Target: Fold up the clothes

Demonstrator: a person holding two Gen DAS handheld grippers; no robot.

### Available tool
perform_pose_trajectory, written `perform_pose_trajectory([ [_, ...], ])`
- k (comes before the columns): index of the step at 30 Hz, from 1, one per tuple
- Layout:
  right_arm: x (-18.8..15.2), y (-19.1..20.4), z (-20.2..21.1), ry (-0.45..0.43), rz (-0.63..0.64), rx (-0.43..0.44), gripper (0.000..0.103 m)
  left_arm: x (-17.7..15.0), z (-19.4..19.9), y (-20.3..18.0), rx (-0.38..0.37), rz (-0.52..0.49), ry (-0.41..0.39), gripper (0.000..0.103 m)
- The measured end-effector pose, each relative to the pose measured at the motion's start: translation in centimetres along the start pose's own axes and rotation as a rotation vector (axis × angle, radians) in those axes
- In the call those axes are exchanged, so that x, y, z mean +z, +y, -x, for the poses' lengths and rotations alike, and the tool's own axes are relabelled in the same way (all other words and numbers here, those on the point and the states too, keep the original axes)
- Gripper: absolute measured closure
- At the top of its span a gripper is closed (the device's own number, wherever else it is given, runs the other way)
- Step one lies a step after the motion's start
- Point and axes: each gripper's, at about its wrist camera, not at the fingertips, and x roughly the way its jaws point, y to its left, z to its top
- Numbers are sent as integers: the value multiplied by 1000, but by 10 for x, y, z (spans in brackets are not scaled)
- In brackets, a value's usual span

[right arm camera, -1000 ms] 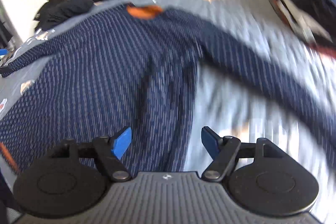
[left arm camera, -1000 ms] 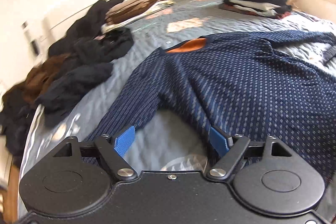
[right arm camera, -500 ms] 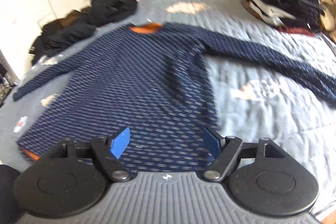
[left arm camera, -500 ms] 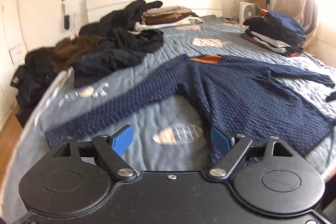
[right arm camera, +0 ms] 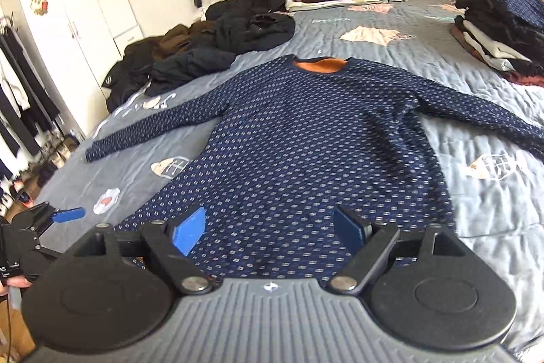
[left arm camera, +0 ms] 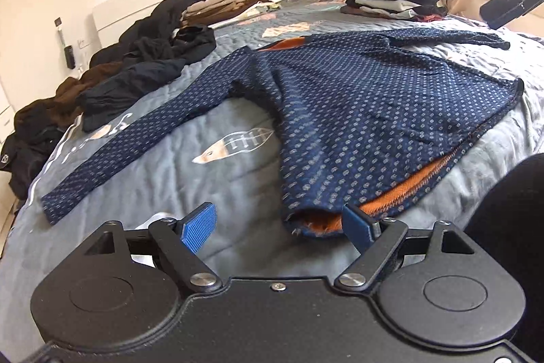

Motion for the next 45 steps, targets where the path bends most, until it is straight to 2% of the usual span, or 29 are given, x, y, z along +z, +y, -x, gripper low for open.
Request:
perform_pose_trajectory([
  [5, -3, 28, -10, 8, 22, 64, 21, -7, -19, -13, 8, -71, 35, 36],
  [7, -4, 33, -12, 10, 31, 77, 20, -13, -24, -17, 15, -100, 47, 37],
  [11, -6, 35, -17, 15, 22, 96, 20, -18, -36, -18, 24, -76, 39, 60],
  [12, -6, 34, -18, 14, 11, 98, 20, -18, -38, -22, 31, -91, 23, 72],
  [14, -6, 32, -21, 16, -2, 101, 20, -15, -39, -31, 53, -129, -5, 82],
  [17, -5, 30, -23, 15, -13, 105, 20, -11, -39, -40, 109, -159, -52, 83],
  [20, -4, 28, -25, 11, -27, 114, 20, -13, -48, -44, 122, -161, -5, 65],
  [22, -3, 29, -25, 7, -29, 118, 20, -16, -50, -46, 127, -166, 4, 66],
  [23, -3, 29, -25, 5, -30, 120, 19, -16, -48, -46, 122, -160, -11, 78],
  [24, -2, 29, -25, 5, -30, 122, 19, -16, -46, -47, 112, -153, -19, 96],
  [26, -2, 30, -25, 5, -32, 126, 19, -15, -36, -55, 154, -216, -64, 96],
  [29, -1, 30, -23, 2, -36, 131, 19, -24, -14, -76, 235, -453, -156, 97],
  [33, -2, 27, -22, 5, -45, 130, 19, -39, 12, -84, 232, -565, -184, 101],
  [36, -1, 24, -24, 14, -53, 121, 19, -52, 13, -87, 178, -623, -121, 99],
  [38, 0, 24, -25, 14, -54, 119, 19, -57, 15, -85, 129, -601, -91, 95],
  [40, 1, 23, -25, 12, -52, 120, 19, -54, 23, -77, 117, -509, -94, 82],
  [41, 1, 23, -25, 12, -50, 122, 19, -52, 28, -73, 120, -467, -101, 71],
  [42, 1, 23, -25, 11, -47, 123, 19, -51, 31, -72, 138, -466, -119, 64],
  [44, 1, 20, -25, 14, -52, 117, 19, -49, 32, -78, 189, -546, -158, 52],
  [45, 1, 19, -26, 15, -57, 115, 19, -45, 32, -81, 185, -549, -170, 47],
])
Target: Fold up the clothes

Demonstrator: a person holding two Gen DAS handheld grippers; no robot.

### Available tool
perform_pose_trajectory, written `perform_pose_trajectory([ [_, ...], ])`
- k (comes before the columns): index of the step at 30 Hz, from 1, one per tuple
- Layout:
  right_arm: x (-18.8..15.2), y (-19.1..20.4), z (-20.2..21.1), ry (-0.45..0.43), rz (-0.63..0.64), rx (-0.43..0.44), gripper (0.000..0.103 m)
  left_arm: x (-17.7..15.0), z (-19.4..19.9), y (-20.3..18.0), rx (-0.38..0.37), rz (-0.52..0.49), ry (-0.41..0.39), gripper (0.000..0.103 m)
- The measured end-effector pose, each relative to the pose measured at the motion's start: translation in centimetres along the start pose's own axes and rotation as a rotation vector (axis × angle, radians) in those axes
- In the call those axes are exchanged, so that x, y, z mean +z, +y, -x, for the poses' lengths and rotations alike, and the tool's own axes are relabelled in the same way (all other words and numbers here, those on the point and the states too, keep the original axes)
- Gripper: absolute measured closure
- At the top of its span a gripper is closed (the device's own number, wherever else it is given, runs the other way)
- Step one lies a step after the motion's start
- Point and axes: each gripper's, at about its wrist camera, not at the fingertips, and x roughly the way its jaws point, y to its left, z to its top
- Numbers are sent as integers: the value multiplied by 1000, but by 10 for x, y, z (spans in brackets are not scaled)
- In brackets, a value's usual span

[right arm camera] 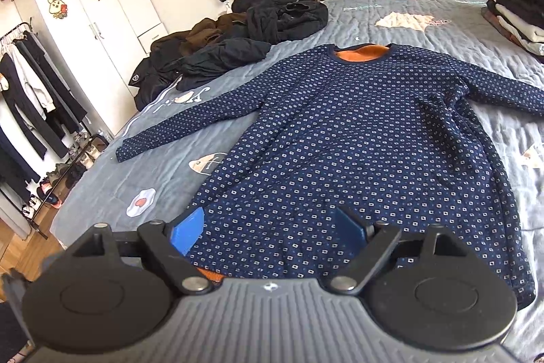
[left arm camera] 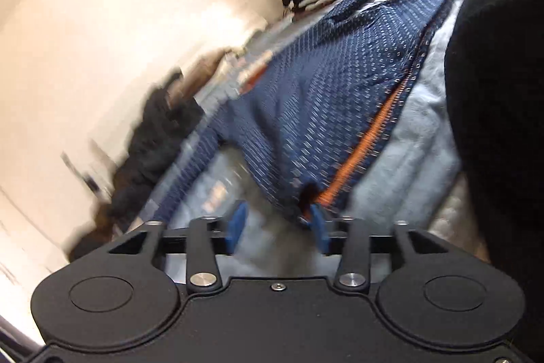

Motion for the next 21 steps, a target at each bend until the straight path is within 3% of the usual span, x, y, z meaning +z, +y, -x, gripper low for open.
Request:
perform_pose_trajectory([
  [4, -2, -10, 5, -4, -4, -15, 19, 23, -3, -1, -19, 14, -49, 47],
  [9, -9, -33, 18, 24, 21, -82, 19, 44, -16, -16, -83, -50, -94, 47],
  [12, -13, -47, 24, 32, 10, -114, 19, 48, -40, -22, -131, -35, -48, 58],
  [14, -16, -54, 28, 27, -14, -113, 19, 48, -56, -24, -167, -16, -7, 59],
  [21, -22, -65, 32, 25, -46, -105, 19, 38, -70, -33, -193, -56, 23, 59],
])
